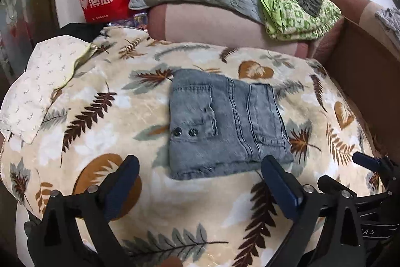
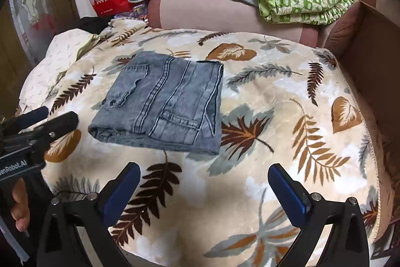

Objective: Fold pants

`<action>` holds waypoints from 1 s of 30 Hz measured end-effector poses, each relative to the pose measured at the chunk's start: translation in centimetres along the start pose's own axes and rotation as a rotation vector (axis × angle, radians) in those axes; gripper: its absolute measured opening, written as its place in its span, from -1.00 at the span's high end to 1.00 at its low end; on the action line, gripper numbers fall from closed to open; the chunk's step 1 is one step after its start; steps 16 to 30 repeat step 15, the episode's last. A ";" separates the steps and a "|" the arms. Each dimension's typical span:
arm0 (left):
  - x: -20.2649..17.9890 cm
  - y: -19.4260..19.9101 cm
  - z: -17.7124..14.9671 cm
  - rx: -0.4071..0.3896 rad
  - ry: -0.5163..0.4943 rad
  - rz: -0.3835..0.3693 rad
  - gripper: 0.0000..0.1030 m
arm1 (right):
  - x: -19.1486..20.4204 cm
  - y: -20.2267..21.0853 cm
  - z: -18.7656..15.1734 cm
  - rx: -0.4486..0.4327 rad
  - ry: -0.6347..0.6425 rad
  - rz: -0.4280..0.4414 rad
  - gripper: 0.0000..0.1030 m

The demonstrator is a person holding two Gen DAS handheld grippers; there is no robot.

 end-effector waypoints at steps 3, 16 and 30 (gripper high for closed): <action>0.1 -0.1 0.3 0.000 -0.002 0.003 -0.93 | 0.0 -0.2 0.2 0.008 -0.003 0.004 -1.00; -0.3 -1.8 1.3 0.003 -0.025 0.016 -0.94 | 0.3 -0.8 1.1 0.015 -0.002 0.012 -1.00; -0.3 -1.8 1.3 0.003 -0.025 0.016 -0.94 | 0.3 -0.8 1.1 0.015 -0.002 0.012 -1.00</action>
Point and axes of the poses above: each gripper's, at about its wrist camera, not at the fingertips, and y roughly against the way its jaws point, x to its left, z to its top, the point moved 10 cm from there along -y, roughly the way its jaws point, and after that the axes turned 7 degrees about y, right-handed, at the moved point
